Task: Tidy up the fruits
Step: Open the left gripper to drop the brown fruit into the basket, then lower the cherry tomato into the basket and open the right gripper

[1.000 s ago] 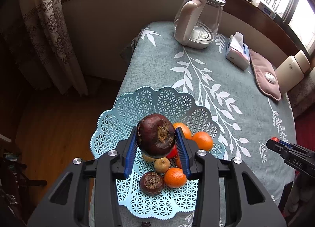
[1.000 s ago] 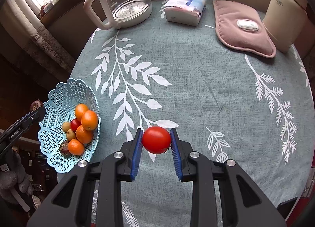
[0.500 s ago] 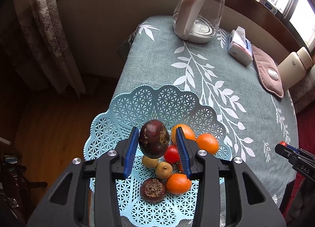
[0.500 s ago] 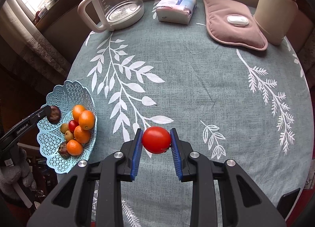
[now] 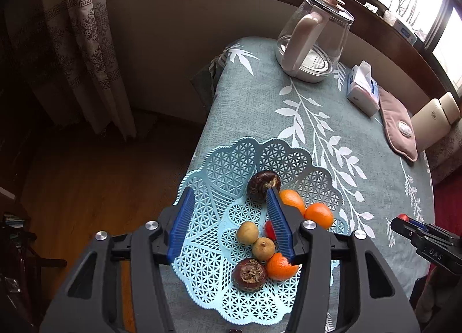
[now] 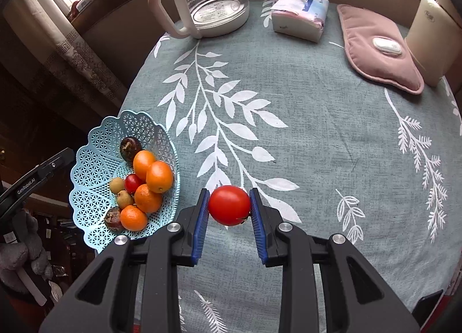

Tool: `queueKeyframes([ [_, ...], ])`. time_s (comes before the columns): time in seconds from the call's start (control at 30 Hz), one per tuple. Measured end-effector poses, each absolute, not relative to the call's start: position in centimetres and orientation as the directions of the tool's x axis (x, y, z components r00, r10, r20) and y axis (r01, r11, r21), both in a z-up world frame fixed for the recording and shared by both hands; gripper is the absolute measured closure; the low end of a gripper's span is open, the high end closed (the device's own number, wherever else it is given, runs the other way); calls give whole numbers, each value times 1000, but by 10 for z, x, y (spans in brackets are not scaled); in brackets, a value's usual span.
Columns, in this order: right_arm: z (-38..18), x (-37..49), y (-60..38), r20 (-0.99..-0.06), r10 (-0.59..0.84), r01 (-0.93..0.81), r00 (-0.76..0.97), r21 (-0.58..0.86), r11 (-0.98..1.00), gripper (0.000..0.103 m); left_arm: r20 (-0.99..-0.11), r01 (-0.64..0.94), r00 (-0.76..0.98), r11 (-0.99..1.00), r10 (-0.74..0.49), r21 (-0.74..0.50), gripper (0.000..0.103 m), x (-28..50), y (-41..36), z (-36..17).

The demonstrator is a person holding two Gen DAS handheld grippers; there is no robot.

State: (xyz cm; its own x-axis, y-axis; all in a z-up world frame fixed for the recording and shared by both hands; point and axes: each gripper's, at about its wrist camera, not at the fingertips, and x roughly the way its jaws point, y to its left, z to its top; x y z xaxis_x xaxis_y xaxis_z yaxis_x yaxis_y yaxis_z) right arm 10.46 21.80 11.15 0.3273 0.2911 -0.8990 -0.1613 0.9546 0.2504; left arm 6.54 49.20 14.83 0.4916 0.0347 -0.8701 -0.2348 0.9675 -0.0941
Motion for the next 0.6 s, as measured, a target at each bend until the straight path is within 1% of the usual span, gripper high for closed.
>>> queueKeyframes([
  [0.23,116,115,270,-886,369,-267,281,297,917,75,-872,-289,487,952,58,-98,44,45,516,151],
  [0.6,122,127,351,-873,431,-409,228,316,856,75,-877,-339,474,936,85,-92,44,26,538,150],
])
